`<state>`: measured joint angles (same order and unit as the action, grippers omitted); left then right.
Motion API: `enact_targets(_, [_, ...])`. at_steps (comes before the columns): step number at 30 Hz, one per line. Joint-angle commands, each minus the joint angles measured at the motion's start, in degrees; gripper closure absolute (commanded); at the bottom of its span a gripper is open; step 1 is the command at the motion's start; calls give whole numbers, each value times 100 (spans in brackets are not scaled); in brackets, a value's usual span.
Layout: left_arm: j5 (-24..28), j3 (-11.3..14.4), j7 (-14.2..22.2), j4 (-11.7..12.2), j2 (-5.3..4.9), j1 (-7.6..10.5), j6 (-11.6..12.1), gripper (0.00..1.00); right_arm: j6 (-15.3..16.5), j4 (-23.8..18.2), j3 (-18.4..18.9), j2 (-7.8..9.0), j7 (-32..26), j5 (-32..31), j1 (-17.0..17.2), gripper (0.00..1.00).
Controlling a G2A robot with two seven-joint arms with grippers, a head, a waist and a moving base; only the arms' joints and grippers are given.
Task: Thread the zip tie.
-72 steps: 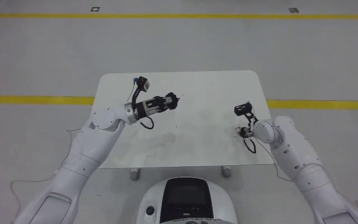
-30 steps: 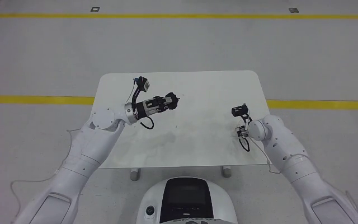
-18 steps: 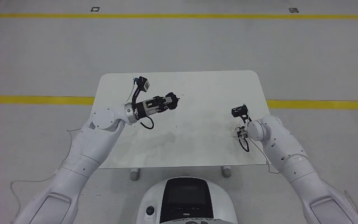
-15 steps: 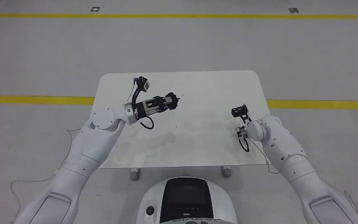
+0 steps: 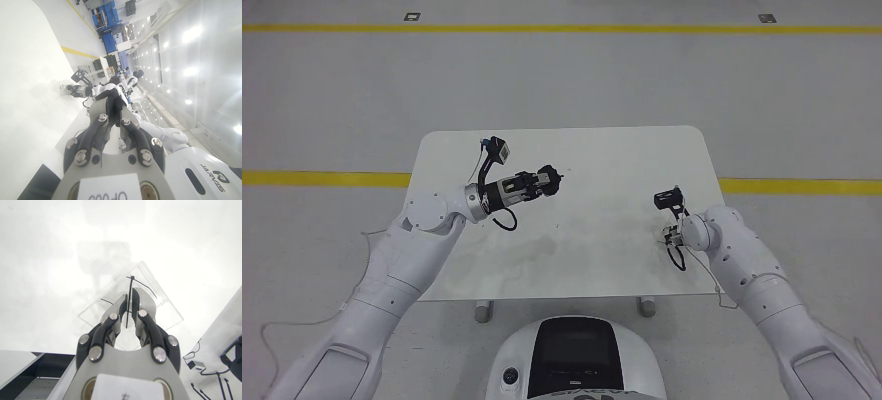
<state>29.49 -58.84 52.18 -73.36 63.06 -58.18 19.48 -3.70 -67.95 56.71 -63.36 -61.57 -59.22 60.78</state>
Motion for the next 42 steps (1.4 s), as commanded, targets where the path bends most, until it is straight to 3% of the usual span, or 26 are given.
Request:
enact_targets(1, [0, 0, 0, 0, 0, 0, 0, 100, 15, 26, 0, -10, -3, 8, -12, 95])
enact_targets(2, [0, 0, 0, 0, 0, 0, 0, 100, 22, 41, 0, -16, -3, 8, -19, 100])
enact_targets(11, [0, 0, 0, 0, 0, 0, 0, 100, -20, -60, 114, -10, -80, -88, 18, 100])
enact_targets(24, [0, 0, 0, 0, 0, 0, 0, 100, 306, -976, 926, 210, -248, 44, 665, 100])
enact_targets(42, [0, 0, 0, 0, 0, 0, 0, 100, 355, -1508, 1344, 285, 636, -155, 1257, 100])
